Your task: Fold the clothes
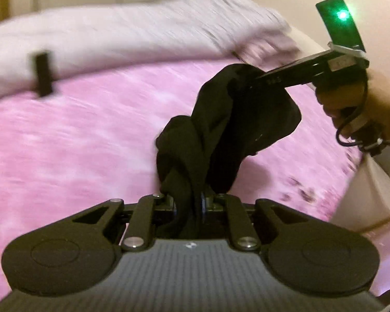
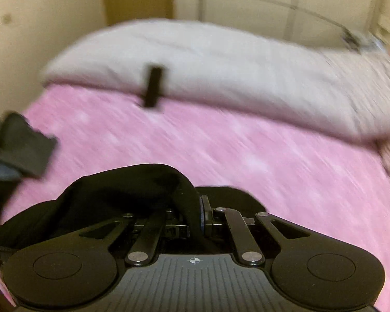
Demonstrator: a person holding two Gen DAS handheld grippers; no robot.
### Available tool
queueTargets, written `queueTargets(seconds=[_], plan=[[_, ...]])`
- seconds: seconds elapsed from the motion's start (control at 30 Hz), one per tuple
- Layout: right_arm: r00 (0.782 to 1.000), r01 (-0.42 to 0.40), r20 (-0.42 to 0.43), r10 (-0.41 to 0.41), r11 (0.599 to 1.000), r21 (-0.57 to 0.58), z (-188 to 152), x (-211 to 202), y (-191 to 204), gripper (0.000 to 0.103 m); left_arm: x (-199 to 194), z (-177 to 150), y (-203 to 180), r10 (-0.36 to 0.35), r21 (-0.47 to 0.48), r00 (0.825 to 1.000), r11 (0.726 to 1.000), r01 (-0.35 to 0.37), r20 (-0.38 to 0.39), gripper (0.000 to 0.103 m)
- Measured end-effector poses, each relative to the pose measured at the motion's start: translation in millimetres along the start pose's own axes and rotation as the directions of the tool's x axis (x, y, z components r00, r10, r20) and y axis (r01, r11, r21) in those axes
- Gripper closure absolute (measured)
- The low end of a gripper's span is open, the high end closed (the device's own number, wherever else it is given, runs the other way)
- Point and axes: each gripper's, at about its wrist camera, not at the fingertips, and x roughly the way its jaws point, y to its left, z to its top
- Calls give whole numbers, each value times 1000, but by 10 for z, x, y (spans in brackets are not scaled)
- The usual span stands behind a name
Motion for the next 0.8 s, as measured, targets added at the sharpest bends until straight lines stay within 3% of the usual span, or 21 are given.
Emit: queueTargets(seconds=[0.17,0.27,0.33,0.37,0.43,0.5,0.57,0.63,0.73,0.8], plan=[[995,76,-74,-70,993,90,-835,-413,-1153,98,554,89,-585,-117,84,990,989,124,-84,92],[988,107,-116,-97,991,86,-1091,-580,-1347,98,716,150,-715,-177,108,974,975,193,-143,89],[980,127,-162,-113,989,79,-1251,-614,-1412,97,805,186,-668,-196,106,964,970,217,-181,80],[972,138,-202,-121,988,73,-1334,-568,-1410,93,799,211,-613,-200,95,960,970,222,-197,78],[950,160,-281,-137,985,60,-1499,-477,-1405,84,786,261,-496,-208,71,951,971,229,-227,64],[931,188,-327,-162,981,50,-1620,-488,-1379,56,757,312,-298,-209,26,949,975,221,-237,59],[924,205,-340,-174,977,56,-1705,-532,-1373,43,784,356,-79,-206,-20,949,978,207,-238,55],[924,213,-342,-174,973,83,-1734,-588,-1401,38,893,444,17,-184,-46,956,983,178,-227,38],[939,201,-309,-151,970,135,-1662,-579,-1508,37,1142,562,121,-152,-80,966,987,138,-211,36],[952,157,-286,-108,975,155,-1533,-457,-1606,37,1379,600,170,-142,-151,968,982,112,-205,36]])
